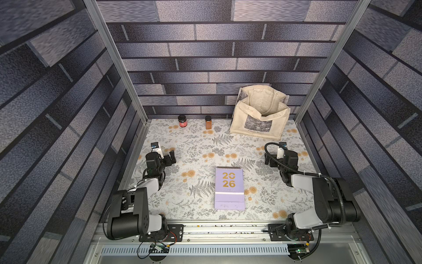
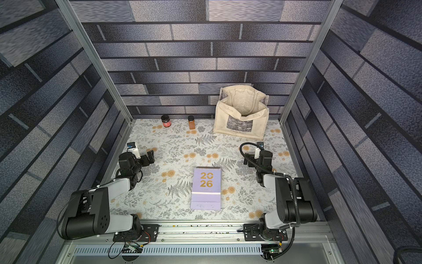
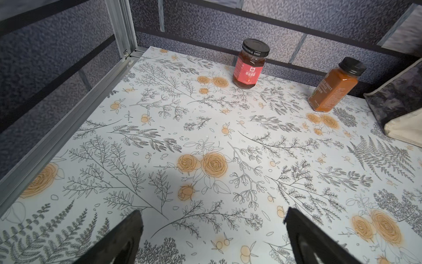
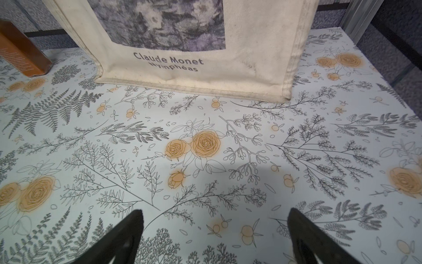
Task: Stack the calendars
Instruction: Reset both arms
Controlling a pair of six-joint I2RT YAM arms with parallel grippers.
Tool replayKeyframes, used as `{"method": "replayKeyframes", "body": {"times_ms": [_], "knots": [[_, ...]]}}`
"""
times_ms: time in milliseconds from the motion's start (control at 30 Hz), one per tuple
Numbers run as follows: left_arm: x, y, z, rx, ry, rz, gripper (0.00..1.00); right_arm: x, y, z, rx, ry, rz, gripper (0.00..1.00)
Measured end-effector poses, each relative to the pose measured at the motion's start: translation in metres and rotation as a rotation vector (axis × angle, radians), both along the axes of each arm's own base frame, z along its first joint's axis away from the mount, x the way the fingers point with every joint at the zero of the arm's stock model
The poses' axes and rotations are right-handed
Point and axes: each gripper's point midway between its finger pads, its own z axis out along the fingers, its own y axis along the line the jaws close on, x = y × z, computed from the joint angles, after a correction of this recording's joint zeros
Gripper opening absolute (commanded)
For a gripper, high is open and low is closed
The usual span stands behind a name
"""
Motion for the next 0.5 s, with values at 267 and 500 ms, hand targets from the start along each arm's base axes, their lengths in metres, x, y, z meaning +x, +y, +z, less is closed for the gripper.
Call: {"method": "replayKeyframes", "body": {"times_ms": [267, 500], "knots": [[0.004, -0.006, -0.038, 0.025, 0.054, -0.02, 1.0, 0.005, 0.0, 0.011, -0.002, -0.054, 0.0, 1.0], [0.008, -0.001, -0.031, 0.051, 0.028, 0.009, 1.0, 0.006, -0.002, 0.012, -0.008, -0.061, -0.011, 1.0]]}}
